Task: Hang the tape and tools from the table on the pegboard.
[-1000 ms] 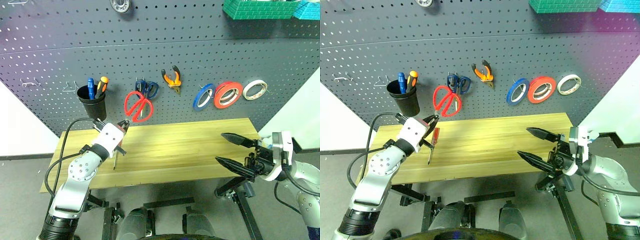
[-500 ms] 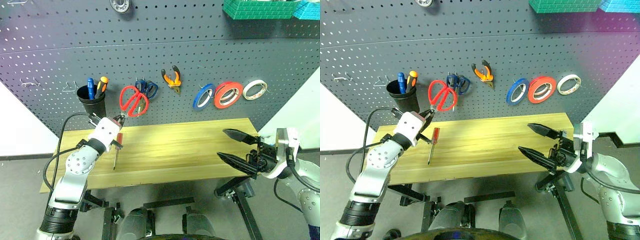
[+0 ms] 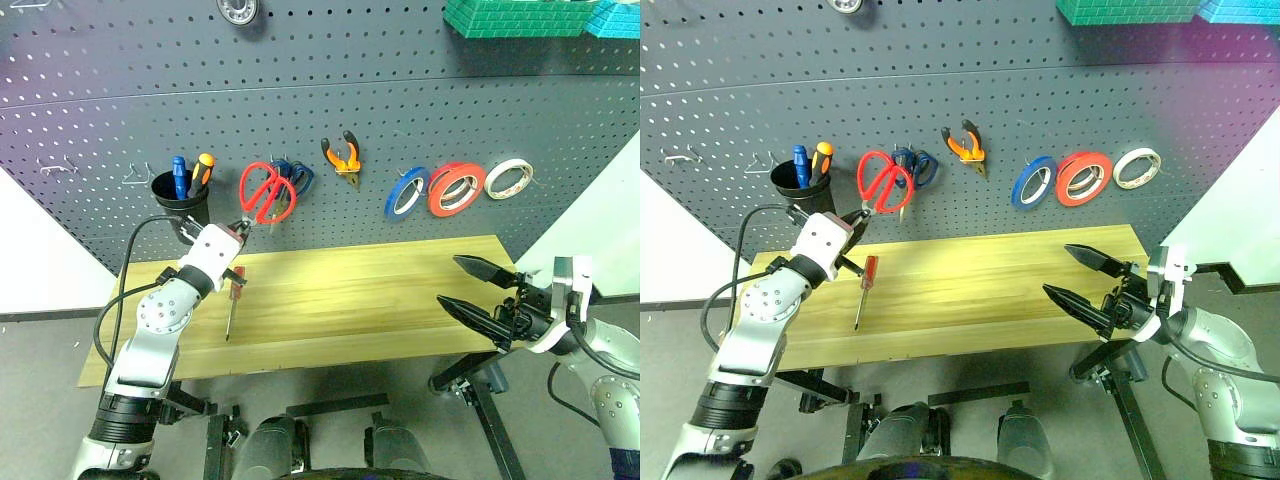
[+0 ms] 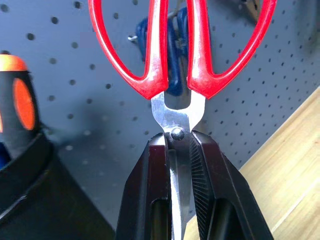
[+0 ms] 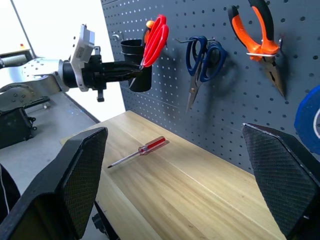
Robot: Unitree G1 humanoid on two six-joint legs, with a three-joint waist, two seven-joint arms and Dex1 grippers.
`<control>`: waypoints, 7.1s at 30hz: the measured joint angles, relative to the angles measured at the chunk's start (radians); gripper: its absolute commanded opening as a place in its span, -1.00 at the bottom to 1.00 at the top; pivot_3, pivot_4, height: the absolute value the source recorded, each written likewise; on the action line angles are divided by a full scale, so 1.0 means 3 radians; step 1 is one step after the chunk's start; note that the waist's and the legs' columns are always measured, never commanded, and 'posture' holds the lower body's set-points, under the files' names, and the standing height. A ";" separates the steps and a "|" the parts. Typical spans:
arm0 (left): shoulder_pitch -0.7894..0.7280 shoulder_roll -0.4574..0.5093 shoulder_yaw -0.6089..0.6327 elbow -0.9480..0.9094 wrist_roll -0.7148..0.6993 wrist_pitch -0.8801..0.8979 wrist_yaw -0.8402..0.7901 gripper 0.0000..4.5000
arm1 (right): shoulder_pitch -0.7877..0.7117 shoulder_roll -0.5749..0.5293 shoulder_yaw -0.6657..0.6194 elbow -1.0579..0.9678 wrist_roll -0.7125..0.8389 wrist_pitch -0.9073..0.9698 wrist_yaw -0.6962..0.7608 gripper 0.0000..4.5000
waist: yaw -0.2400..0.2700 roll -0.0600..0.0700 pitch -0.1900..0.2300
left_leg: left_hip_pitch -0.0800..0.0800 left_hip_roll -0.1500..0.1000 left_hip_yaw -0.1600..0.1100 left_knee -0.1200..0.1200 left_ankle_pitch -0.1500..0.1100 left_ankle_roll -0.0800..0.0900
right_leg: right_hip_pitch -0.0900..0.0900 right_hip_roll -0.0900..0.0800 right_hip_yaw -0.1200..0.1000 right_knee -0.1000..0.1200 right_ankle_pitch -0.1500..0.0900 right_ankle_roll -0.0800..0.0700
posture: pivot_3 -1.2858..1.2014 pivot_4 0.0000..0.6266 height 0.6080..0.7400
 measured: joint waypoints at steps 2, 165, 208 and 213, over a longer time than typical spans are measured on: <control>-0.0021 -0.0014 -0.0028 0.0061 0.0001 -0.0022 -0.0007 -0.90 | 0.0000 0.0001 0.0000 0.0000 -0.0013 -0.0011 0.0001 1.00 | -0.0001 0.0000 0.0000 | 0.0000 0.0000 0.0000 0.0000 0.0000 0.0000 | 0.0000 0.0000 0.0000 0.0000 0.0000 0.0000 | -0.08 -0.82 1.00; 0.0325 -0.0319 0.0171 -0.0067 -0.0328 0.1527 0.0510 -0.62 | -0.1257 -0.0208 0.0929 0.3974 -0.0123 -0.2506 0.1738 1.00 | 0.0001 -0.0043 0.0463 | -0.0008 -0.0003 0.0035 -0.0042 0.0005 -0.0013 | 0.0008 -0.0032 -0.0073 -0.0057 0.0012 0.0018 | -0.07 -0.66 1.00; 0.0034 -0.0181 0.0142 -0.0331 0.0046 0.0445 0.0550 -0.62 | -0.0652 0.0013 0.0747 0.0334 0.0360 -0.0864 0.0378 1.00 | 0.0083 -0.0040 0.0181 | -0.0010 0.0003 0.0035 -0.0006 -0.0001 -0.0004 | -0.0007 -0.0029 -0.0067 -0.0052 0.0052 0.0020 | -0.06 -0.75 1.00; -0.0091 -0.0164 0.0155 -0.0339 0.0051 0.0453 0.0549 -0.62 | -0.0591 0.0024 0.0678 0.0309 0.0335 -0.0705 0.0339 1.00 | 0.0089 -0.0040 0.0181 | -0.0017 0.0003 0.0037 -0.0001 -0.0002 0.0000 | -0.0007 -0.0030 -0.0069 -0.0055 0.0052 0.0020 | -0.06 -0.75 1.00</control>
